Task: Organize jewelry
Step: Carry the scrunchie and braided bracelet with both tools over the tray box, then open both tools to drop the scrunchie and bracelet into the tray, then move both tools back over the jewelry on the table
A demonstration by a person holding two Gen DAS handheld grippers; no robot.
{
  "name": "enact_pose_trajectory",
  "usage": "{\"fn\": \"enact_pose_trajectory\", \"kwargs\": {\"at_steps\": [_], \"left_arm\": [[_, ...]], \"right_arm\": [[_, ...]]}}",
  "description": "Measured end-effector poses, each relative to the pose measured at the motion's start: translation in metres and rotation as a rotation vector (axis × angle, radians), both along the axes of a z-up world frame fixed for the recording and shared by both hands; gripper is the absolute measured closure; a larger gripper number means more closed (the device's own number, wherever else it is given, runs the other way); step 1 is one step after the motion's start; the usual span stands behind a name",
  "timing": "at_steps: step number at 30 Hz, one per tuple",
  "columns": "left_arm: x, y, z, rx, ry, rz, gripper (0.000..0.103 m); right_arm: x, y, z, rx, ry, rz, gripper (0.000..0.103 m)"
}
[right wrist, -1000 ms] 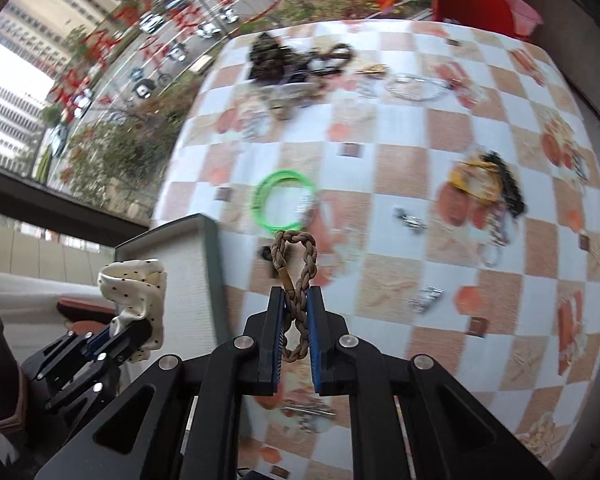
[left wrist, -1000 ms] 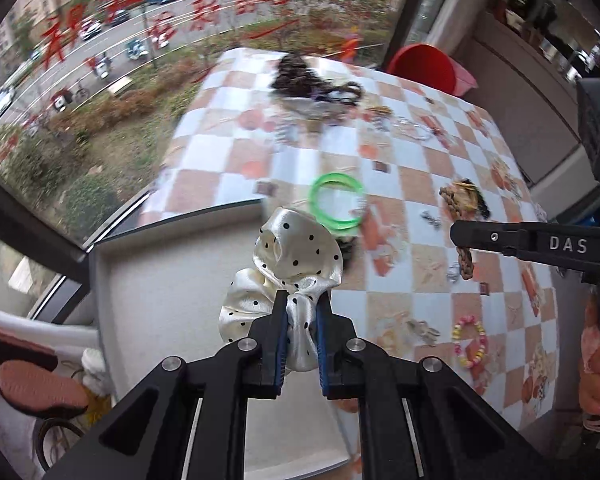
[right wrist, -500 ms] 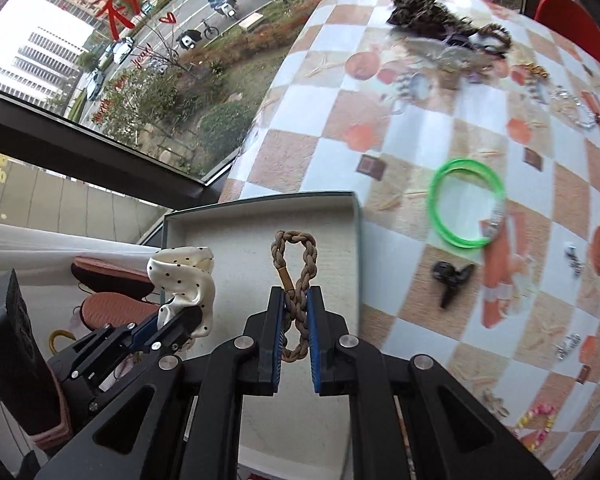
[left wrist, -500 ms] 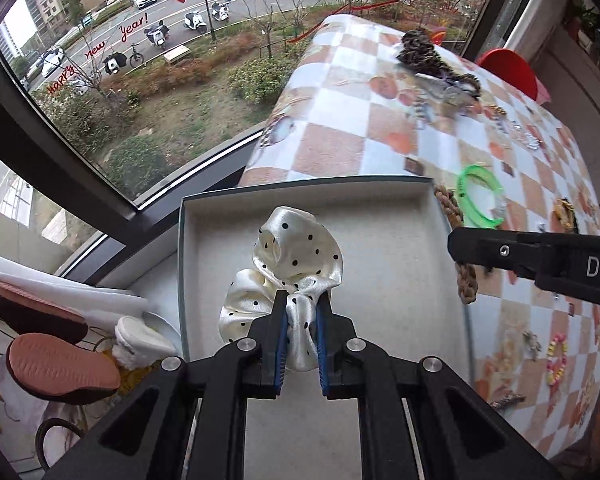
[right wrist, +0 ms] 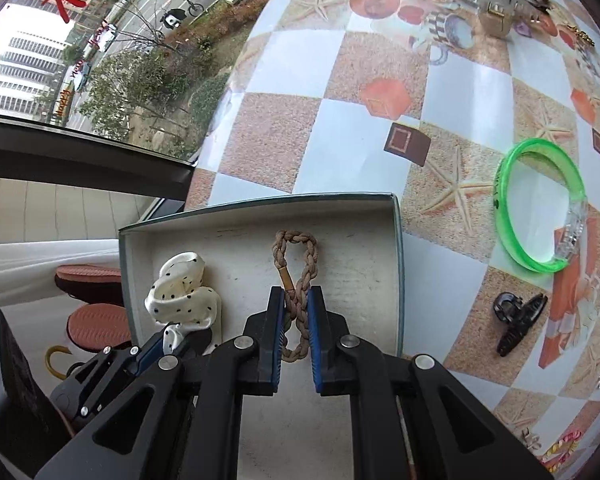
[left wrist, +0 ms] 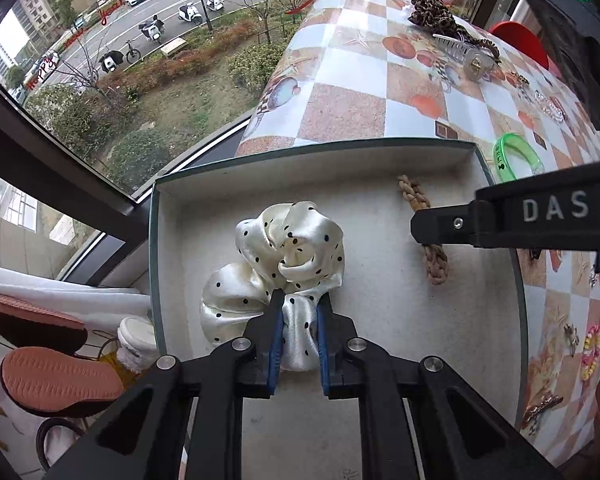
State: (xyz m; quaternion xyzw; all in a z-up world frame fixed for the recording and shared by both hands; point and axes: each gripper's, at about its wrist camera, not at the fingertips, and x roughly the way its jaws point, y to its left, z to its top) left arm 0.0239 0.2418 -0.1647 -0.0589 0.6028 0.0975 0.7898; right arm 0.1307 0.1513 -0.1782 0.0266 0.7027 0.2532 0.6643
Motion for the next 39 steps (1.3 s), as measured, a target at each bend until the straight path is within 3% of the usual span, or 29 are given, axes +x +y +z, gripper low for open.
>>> {"fn": "enact_pose_trajectory", "kwargs": {"at_steps": [2,7,8,9,11,15,18,24,32,34,39], "left_arm": [[0.000,-0.001,0.001,0.008,-0.010,0.005,0.047],[0.002,-0.002,0.002,0.025,-0.003,0.011,0.046],[0.002,-0.003,0.001,0.028,0.005,0.009,0.046],[0.003,-0.003,0.001,0.033,0.009,0.007,0.046],[0.003,-0.004,0.003,0.041,0.011,0.007,0.046],[0.002,-0.004,0.007,0.046,0.013,0.019,0.045],[0.000,-0.005,0.011,0.064,0.008,0.031,0.003],[-0.007,-0.016,0.020,0.076,0.003,0.024,0.003],[-0.017,-0.036,0.034,0.085,-0.010,-0.013,0.000],[-0.019,-0.044,0.039,0.085,-0.012,-0.036,0.000],[-0.019,-0.066,0.056,0.089,-0.023,-0.088,0.000]], "right_arm": [[0.001,0.001,-0.004,-0.005,0.010,0.001,0.088],[0.000,0.001,-0.002,0.007,0.023,0.011,0.083],[0.001,0.001,-0.001,0.010,0.025,0.012,0.074],[0.001,0.001,0.002,0.009,0.021,0.012,0.058],[0.002,0.004,0.008,0.005,0.001,0.002,0.044],[0.006,-0.002,0.025,0.055,-0.005,-0.022,0.044],[0.007,-0.011,0.042,0.082,-0.021,-0.038,0.043],[-0.006,-0.032,0.063,0.033,-0.112,-0.039,0.038],[-0.022,-0.085,0.077,0.028,-0.106,-0.121,0.028],[-0.029,-0.105,0.083,0.024,-0.102,-0.154,0.017],[-0.049,-0.151,0.093,0.002,-0.129,-0.249,0.016]]}}
